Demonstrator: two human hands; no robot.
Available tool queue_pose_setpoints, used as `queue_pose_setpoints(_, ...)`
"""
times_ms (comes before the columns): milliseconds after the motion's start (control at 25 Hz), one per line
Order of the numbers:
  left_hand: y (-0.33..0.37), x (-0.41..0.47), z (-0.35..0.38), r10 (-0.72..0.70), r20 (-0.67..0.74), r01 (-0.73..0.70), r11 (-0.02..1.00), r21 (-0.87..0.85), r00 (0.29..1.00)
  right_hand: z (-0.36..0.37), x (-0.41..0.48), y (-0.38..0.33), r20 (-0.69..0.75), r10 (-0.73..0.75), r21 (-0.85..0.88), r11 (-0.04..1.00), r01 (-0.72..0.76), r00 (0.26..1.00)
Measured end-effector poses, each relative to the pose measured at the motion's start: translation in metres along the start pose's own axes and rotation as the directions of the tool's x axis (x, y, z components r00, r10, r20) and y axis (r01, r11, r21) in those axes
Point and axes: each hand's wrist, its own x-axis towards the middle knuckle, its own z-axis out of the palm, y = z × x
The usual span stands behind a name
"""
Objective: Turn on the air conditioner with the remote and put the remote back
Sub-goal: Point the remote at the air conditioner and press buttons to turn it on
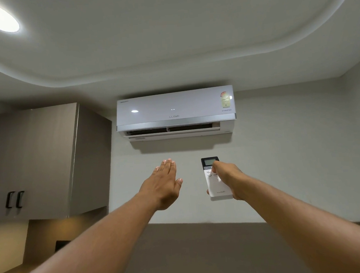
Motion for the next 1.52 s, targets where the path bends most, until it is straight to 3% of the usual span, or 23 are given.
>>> queue_pose_setpoints(1520, -0.0011, -0.0038, -0.0046, -0.013, 0.013, 0.013, 1.000, 0.006, 1.000, -0.0036, -0.0015, 0.0009, 0.009, 0.007, -0.019, 1.000, -0.007, 1.000)
